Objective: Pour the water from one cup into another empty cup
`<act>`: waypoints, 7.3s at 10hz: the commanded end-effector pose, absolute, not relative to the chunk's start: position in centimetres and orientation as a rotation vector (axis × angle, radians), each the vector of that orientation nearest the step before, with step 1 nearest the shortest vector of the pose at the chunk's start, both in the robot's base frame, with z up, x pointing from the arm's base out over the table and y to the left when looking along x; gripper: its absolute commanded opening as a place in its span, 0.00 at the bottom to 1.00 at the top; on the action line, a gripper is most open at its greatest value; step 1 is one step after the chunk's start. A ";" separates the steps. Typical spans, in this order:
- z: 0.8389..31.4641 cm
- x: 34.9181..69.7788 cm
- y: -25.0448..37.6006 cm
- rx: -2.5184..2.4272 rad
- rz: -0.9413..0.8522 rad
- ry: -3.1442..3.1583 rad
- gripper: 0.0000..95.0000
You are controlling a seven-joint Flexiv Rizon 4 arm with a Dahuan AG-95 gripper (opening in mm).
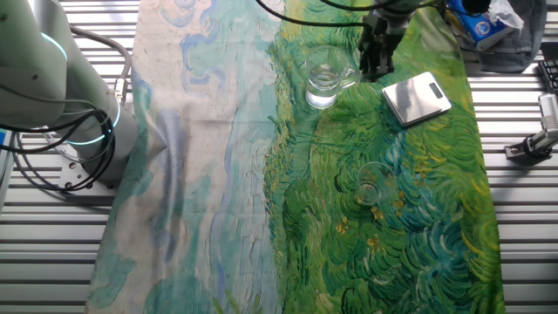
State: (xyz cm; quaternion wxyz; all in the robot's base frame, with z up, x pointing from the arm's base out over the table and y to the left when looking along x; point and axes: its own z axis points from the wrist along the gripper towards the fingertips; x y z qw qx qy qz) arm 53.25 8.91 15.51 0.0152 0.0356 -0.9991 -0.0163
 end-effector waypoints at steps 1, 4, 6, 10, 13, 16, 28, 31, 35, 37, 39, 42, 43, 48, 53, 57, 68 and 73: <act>16.1 54.4 6.7 0.161 -0.043 -3.074 0.20; 16.2 54.7 6.0 0.133 -0.039 -3.073 0.20; 15.5 53.5 8.6 0.090 -0.026 -3.075 0.20; 15.3 52.7 10.6 0.040 -0.023 -3.074 0.20; 16.0 52.8 11.8 0.019 -0.022 -3.064 0.20; 15.9 52.8 11.8 0.027 -0.014 -3.064 0.20; 13.8 52.0 13.6 0.031 -0.028 -3.096 0.20; 13.8 52.0 13.6 0.030 -0.025 -3.094 0.20; 13.8 52.0 13.6 0.174 -0.020 -3.034 0.20; 13.8 52.0 13.6 0.273 -0.046 -3.007 0.20; 13.8 52.0 13.6 0.292 -0.068 -3.016 0.20; 13.8 52.0 13.6 0.289 -0.075 -3.018 0.20; 13.8 52.0 13.6 0.261 -0.079 -3.021 0.20; 13.7 52.0 14.0 0.032 -0.150 -3.031 0.20; 13.4 51.8 14.5 0.041 -0.147 -3.046 0.20; 12.9 51.8 14.2 0.120 -0.113 -3.074 0.40; 11.1 52.0 14.2 0.151 -0.091 -3.085 0.40; 10.1 52.0 14.4 0.159 -0.085 -3.087 0.40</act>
